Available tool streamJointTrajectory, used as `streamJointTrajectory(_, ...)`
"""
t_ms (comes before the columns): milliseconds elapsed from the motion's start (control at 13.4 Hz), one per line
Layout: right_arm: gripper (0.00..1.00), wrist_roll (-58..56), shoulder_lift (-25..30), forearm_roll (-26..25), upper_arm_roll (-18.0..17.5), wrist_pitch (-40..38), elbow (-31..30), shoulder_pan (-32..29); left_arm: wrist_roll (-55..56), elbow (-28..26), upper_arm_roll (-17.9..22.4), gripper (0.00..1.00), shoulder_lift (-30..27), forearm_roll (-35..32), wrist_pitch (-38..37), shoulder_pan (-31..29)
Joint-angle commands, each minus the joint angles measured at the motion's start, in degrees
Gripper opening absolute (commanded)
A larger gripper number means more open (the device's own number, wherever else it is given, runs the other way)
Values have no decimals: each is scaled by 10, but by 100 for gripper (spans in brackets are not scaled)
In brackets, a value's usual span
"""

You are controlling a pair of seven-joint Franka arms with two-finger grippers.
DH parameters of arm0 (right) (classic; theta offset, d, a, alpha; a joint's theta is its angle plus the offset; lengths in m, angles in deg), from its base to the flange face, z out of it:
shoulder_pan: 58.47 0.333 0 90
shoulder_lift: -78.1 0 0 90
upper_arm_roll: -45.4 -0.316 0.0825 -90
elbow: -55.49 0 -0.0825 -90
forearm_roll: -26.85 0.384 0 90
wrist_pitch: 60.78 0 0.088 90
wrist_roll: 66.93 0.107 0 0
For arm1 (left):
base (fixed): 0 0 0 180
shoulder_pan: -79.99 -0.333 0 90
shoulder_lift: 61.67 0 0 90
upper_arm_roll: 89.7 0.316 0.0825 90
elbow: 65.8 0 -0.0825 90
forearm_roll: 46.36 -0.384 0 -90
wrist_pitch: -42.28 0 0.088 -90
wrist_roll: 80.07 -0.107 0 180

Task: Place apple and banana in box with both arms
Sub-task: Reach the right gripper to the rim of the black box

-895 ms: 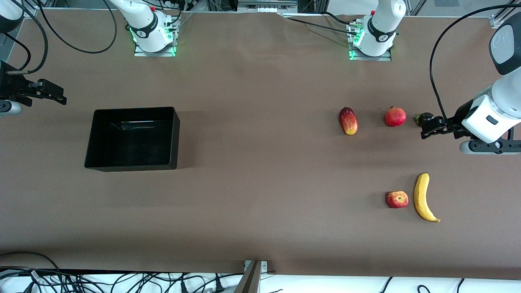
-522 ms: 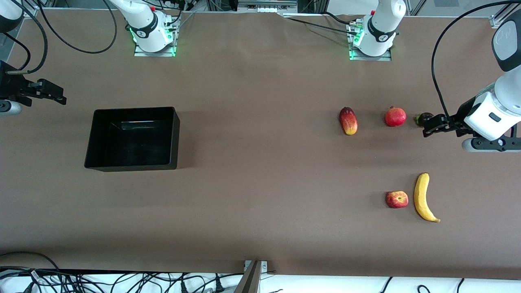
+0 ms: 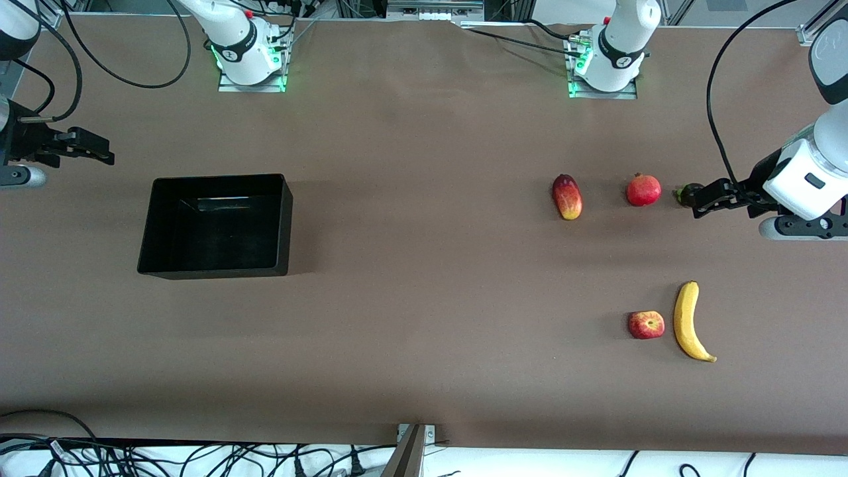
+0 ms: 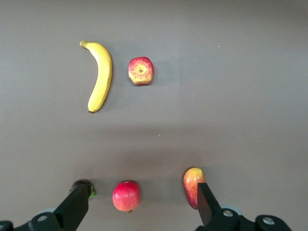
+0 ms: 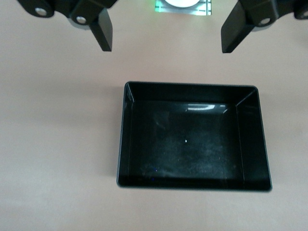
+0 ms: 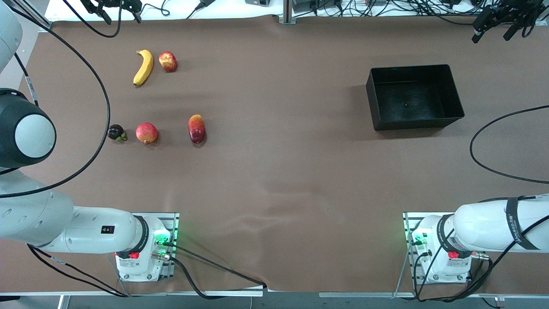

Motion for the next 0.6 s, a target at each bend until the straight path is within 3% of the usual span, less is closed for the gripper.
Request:
streamJointTrajectory(0,100,-42,-32,2,25,-29,18,-14,-11,7,-4,100,4,-13,-6,-6)
streamJointTrajectory(298,100,-61,-119,6,51,1,-2,-22,-11,7,-4,100,68,-11,91,-18)
streamJointTrajectory(522,100,-62,-133,8,51,137,-78,-22,-12,5,-6,100,132,-13,186,-35)
